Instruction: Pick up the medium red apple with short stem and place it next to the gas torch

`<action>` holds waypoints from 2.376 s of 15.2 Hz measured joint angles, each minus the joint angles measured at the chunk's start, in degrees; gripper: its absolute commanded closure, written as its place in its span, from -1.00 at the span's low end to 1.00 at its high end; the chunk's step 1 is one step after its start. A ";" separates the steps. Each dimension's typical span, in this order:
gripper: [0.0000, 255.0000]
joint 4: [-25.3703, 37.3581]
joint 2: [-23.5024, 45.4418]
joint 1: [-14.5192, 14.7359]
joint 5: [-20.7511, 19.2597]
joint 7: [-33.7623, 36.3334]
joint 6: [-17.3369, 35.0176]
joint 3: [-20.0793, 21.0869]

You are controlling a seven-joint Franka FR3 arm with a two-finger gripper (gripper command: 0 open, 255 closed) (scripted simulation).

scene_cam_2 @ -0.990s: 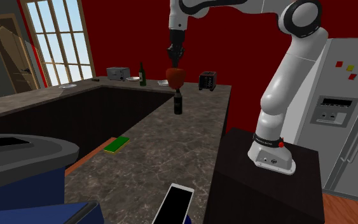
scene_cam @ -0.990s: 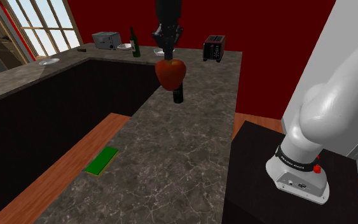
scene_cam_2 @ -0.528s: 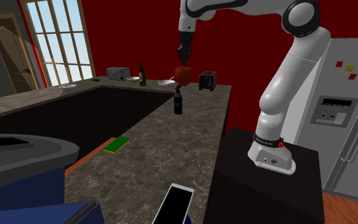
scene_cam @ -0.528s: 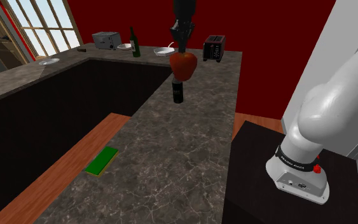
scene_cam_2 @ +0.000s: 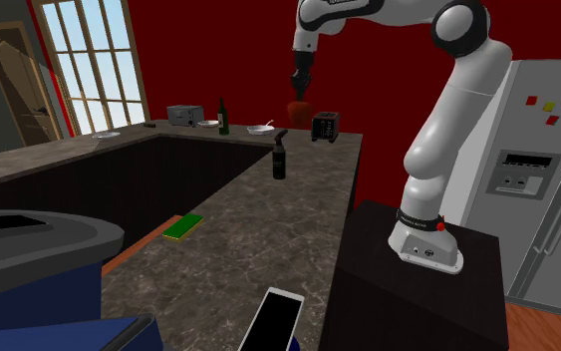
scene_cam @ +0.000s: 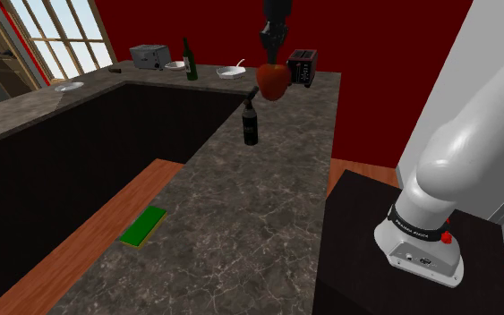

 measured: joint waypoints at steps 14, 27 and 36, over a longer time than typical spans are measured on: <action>1.00 5.47 7.70 -5.73 0.09 -14.71 1.59 -8.89; 1.00 -5.47 7.02 -5.67 0.10 -14.96 11.86 -8.79; 1.00 -11.55 7.63 -5.72 0.29 -15.43 18.54 -8.88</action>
